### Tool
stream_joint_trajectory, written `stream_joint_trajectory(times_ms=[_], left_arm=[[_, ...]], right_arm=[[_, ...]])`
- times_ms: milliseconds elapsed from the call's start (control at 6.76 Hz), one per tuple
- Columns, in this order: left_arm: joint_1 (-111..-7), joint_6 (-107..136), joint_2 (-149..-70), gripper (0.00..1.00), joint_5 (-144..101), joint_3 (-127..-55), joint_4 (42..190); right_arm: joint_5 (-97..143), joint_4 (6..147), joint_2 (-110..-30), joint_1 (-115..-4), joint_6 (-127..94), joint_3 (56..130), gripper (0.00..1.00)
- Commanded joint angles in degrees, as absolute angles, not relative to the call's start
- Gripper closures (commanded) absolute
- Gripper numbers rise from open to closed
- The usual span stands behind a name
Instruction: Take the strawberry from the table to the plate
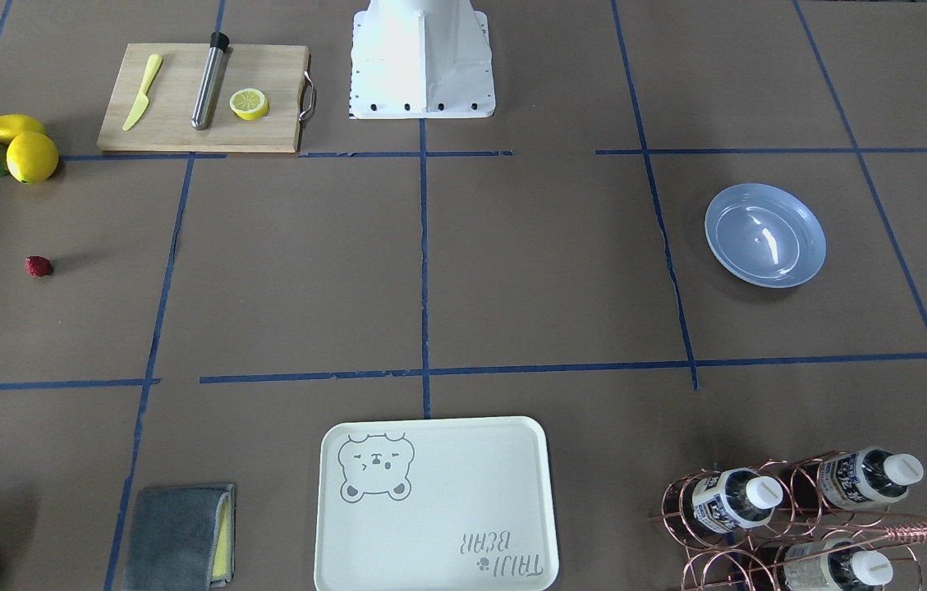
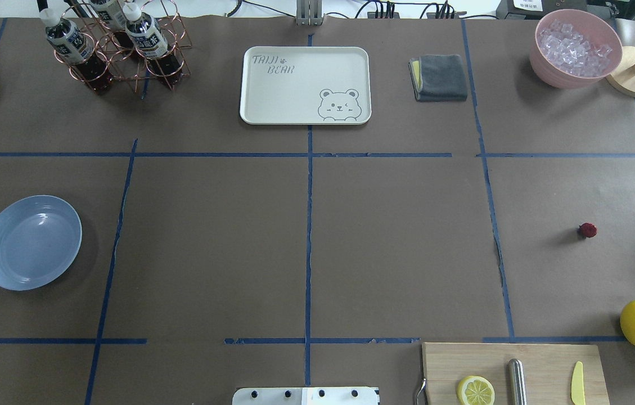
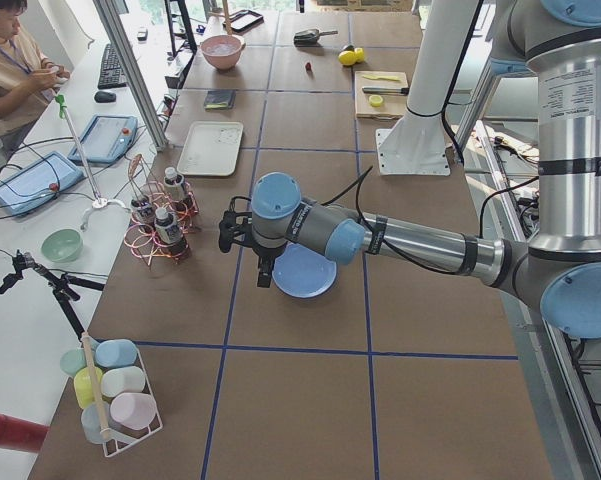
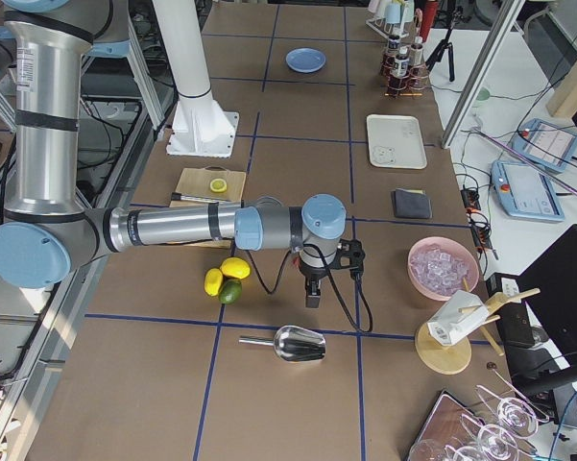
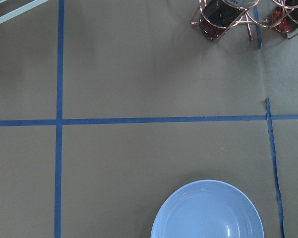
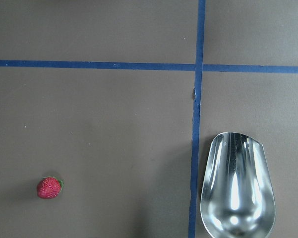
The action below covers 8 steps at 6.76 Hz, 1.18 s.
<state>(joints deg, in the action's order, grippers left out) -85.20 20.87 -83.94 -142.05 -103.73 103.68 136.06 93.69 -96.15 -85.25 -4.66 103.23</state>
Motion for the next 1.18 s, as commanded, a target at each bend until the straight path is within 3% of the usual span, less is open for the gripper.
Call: stream_joint_trajectory(times_ms=[0, 739, 1035], left_arm=[[-87.9, 17.7, -83.7, 0.0, -141.9, -102.0, 104.2], [-87.5, 15.7, -83.8, 0.0, -141.9, -103.9, 103.4], [-84.8, 15.5, -82.2, 0.0, -142.6, -101.7, 112.5]], right_arm=[[136.1, 93.7, -96.2, -85.3, -4.7, 103.2, 0.0], [137.0, 93.7, -96.2, -85.3, -4.8, 103.4, 0.0], [136.8, 93.7, -95.6, -85.1, -4.9, 103.1, 0.0]])
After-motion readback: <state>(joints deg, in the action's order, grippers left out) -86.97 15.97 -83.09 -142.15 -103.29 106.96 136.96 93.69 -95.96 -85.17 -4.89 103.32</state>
